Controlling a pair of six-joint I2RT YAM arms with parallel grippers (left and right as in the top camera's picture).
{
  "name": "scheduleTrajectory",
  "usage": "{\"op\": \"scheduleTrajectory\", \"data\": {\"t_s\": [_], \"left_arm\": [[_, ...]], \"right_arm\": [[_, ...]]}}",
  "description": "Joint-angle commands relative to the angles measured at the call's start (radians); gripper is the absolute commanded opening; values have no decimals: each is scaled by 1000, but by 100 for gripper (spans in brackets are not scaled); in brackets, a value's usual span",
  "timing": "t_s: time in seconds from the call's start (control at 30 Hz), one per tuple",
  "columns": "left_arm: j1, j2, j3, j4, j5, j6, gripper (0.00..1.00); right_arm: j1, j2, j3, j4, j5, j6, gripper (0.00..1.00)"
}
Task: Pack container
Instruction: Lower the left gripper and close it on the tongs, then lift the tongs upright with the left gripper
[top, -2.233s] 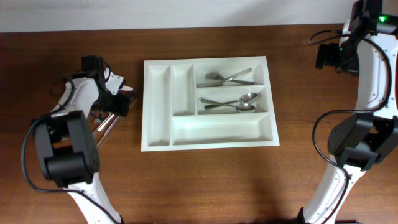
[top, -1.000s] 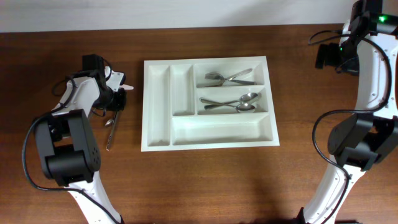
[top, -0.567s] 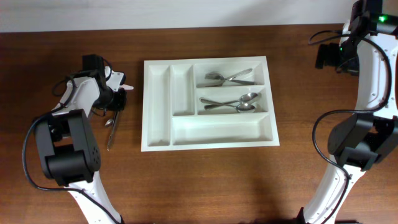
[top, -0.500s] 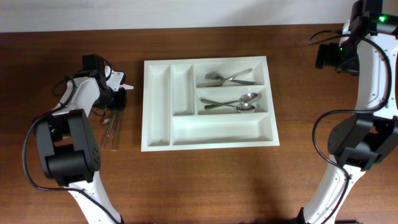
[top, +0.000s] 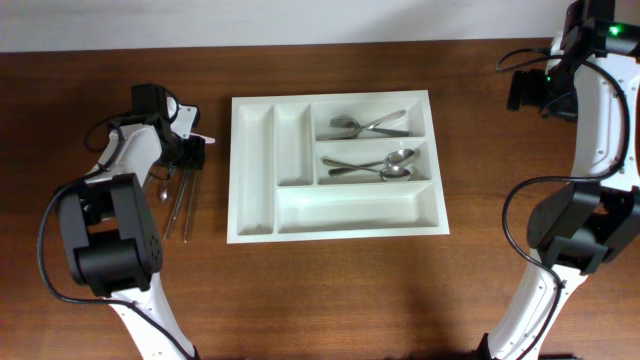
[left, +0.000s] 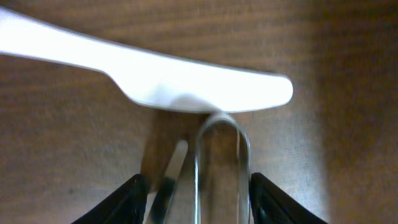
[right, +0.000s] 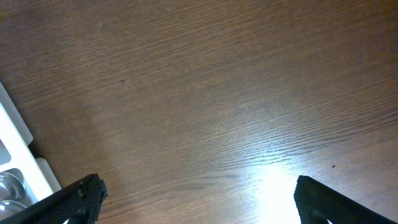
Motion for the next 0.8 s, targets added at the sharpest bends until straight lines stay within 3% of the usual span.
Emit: {"op": "scheduleTrajectory", "data": {"t_s": [0.0, 0.27, 0.4, 0.53, 0.77], "left_arm": [[1, 26, -4, 28, 31, -2, 56], [-12, 26, -4, 63, 109, 2, 57], [-47, 26, -4, 51, 108, 8, 57], [-85, 26, -4, 63, 108, 89, 57], [-94, 26, -4, 51, 73, 89, 58]], "right_arm": [[5, -29, 6, 0, -2, -6, 98], [5, -29, 6, 0, -2, -6, 99], [5, -29, 6, 0, -2, -6, 99], [5, -29, 6, 0, -2, -6, 99], [5, -29, 6, 0, -2, -6, 99]]}}
